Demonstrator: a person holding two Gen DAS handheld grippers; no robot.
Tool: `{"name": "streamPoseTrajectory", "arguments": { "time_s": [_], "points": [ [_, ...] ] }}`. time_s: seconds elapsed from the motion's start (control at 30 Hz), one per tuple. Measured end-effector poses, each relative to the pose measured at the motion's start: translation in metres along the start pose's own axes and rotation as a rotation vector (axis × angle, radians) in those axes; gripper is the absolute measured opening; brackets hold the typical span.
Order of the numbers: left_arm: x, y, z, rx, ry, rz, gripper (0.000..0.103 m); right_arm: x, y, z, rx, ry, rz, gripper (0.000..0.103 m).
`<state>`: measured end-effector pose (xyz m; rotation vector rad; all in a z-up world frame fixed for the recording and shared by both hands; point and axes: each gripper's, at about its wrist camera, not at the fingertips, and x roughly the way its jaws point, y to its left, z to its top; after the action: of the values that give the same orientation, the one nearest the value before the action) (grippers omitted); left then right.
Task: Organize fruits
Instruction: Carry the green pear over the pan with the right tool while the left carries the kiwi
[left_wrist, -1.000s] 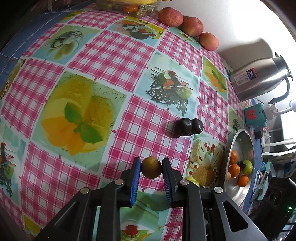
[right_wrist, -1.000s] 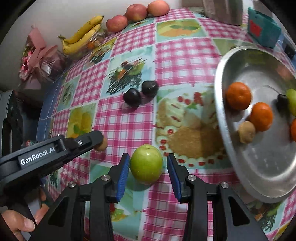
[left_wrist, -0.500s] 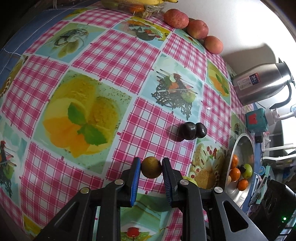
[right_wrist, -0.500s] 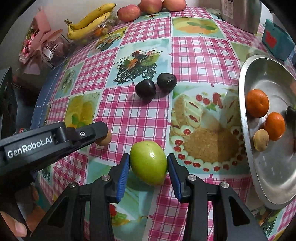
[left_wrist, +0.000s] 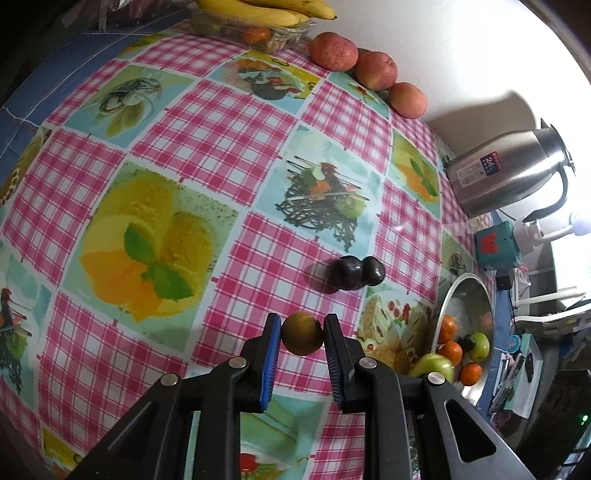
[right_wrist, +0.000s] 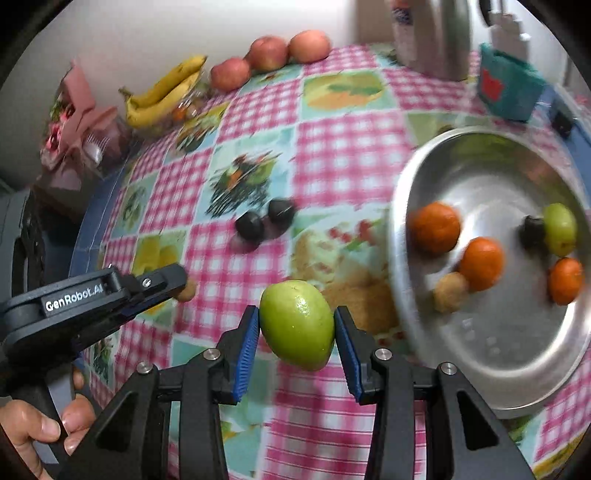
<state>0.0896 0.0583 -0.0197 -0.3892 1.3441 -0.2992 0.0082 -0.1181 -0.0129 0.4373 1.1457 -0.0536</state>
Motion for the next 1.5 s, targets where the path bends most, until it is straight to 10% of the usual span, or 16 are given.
{"name": "streamPoseTrajectory", "arguments": {
  "time_s": [0.67, 1.5],
  "points": [
    [0.025, -0.151, -0.068, 0.429, 0.068, -0.054, 0.025, -0.066, -0.147, -0.007, 0.348, -0.121, -0.207, 0.043],
    [0.056, -0.193, -0.094, 0.598, 0.084, -0.065, 0.026, -0.076, -0.164, -0.012, 0.394, -0.126, -0.192, 0.043]
  ]
}}
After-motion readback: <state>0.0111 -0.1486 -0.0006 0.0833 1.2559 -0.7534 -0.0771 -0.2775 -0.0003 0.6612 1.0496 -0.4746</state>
